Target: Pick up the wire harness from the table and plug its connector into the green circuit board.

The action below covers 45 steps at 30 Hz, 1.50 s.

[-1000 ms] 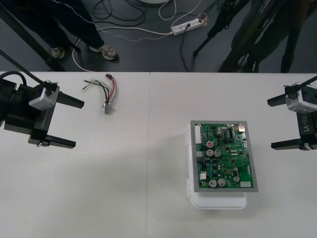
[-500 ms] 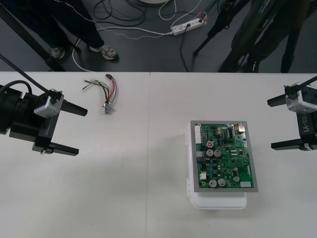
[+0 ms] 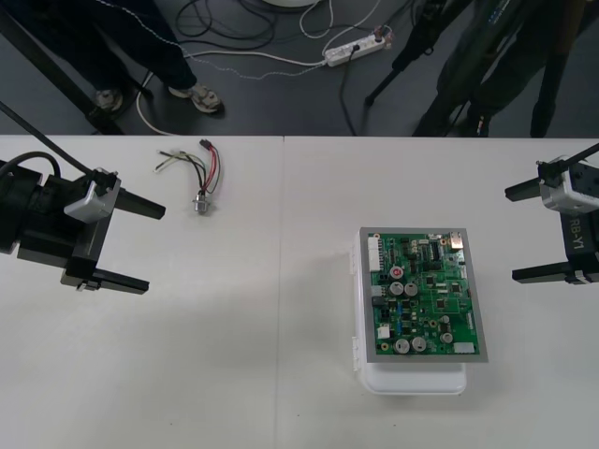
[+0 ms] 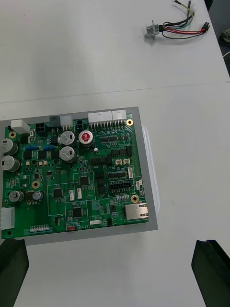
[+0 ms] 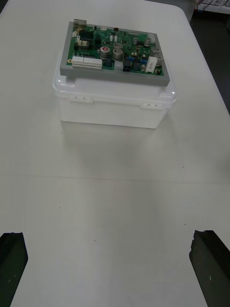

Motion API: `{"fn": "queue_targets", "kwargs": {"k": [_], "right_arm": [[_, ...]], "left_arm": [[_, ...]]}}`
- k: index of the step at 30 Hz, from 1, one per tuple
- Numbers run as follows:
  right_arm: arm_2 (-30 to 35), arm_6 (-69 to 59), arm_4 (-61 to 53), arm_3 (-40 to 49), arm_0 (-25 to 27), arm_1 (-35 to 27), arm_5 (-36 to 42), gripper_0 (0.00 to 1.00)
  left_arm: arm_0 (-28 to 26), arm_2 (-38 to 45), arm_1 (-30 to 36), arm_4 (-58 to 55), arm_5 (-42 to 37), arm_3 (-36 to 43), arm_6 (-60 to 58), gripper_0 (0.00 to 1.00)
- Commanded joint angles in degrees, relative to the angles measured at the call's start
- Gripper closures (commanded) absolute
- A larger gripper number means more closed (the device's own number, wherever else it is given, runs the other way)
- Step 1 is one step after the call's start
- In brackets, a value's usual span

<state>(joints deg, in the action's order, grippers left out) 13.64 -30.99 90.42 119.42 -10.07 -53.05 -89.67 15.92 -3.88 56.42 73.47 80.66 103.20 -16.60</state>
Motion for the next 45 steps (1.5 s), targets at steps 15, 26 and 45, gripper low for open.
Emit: {"fn": "queue_targets", "kwargs": {"k": [15, 26, 45], "right_arm": [[-0.80, 2.60, 0.37, 0.81, 1.81, 1.64, -0.33, 0.00], [-0.89, 2.69, 0.19, 0.90, 1.98, 3.40, -0.33, 0.00], [-0.80, 3.13, -1.65, -2.96, 1.89, 14.91, -0.33, 0.00]], "left_arm": [[4.73, 0.28, 1.41, 7.65, 1.08, 0.69, -8.98, 0.00], [10.01, -2.71, 1.41, 14.95, 0.90, 0.69, -19.70, 0.00], [23.19, -17.74, 1.41, 31.47, -3.93, 0.60, -40.62, 0.00]]}}
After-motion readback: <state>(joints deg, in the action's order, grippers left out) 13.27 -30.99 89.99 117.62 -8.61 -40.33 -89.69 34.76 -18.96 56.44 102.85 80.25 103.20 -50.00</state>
